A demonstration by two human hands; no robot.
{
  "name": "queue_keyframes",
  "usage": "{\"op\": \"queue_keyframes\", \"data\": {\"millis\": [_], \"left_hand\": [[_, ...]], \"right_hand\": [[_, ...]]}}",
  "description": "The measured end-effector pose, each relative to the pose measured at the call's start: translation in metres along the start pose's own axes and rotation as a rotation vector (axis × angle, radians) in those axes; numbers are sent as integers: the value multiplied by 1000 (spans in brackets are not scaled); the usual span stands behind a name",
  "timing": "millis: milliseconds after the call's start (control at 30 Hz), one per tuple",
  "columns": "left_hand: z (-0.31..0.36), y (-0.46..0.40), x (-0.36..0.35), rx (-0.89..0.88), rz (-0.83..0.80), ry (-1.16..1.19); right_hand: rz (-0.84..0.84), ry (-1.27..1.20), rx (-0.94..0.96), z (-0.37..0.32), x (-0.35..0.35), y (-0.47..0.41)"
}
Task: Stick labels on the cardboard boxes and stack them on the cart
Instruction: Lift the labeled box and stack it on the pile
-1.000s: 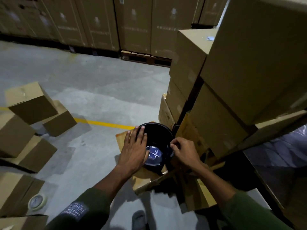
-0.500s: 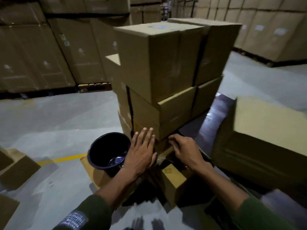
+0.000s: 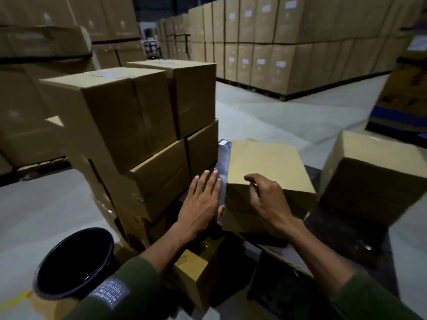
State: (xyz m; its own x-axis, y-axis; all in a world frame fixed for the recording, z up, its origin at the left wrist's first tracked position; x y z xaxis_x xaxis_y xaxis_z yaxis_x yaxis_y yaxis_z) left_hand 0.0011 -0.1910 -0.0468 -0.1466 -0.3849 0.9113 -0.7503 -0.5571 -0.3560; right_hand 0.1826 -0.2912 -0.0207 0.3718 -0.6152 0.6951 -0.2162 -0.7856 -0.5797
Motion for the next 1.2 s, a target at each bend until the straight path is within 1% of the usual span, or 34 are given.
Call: {"op": "queue_keyframes", "data": {"millis": [67,133,167,233,300,333,433,533,667,833,967,1100,1200], "left_hand": [[16,-20,-3,-41,11,30],[30,-41,-11,-88,7,47],[35,-52,-16,-118,-1,51],[42,-71,-29,-171,-30,51],[43,-91,-44,-211,-29,59],[42,-103,-51,-223,-28,69],[37,-144,-70,-269,-7,104],[29,-192,-88,-313,12,146],[23,-253,-108,-367,-31,174],[25,-309,-123,-440,-24,197],[30,-336,-128,-455,-37,212],[36,-353,-135,-465,-29,209],[42,-363,-136,-467,-28,217]], "right_hand": [[23,52,-13,21,12,4],[13,160,-5,45,21,8],[-20,234,-5,58,23,10],[-156,358,-46,80,25,14],[-279,433,-111,101,23,16],[-302,464,-131,110,21,15],[-246,515,-159,131,12,-1],[-221,543,-223,149,1,-32],[-205,563,-306,177,-11,-71],[-192,556,-376,204,-15,-103],[-214,500,-418,227,-10,-118],[-214,410,-422,250,0,-126],[-228,413,-412,261,4,-128]]}}
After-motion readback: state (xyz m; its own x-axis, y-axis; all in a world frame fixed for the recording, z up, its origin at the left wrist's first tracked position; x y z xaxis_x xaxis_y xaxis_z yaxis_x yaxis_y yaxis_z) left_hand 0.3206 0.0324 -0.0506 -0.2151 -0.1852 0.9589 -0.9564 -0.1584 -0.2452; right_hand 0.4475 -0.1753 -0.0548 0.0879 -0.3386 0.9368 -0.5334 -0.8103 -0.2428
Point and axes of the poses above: each hand's wrist, its own y-axis away from the middle knuckle, its own x-axis out of the back of the hand, z = x × y, the point moved 1 cm from there along -y, towards the middle knuckle, and after that the axes turned 4 degrees about x, right-handed, at the moved point
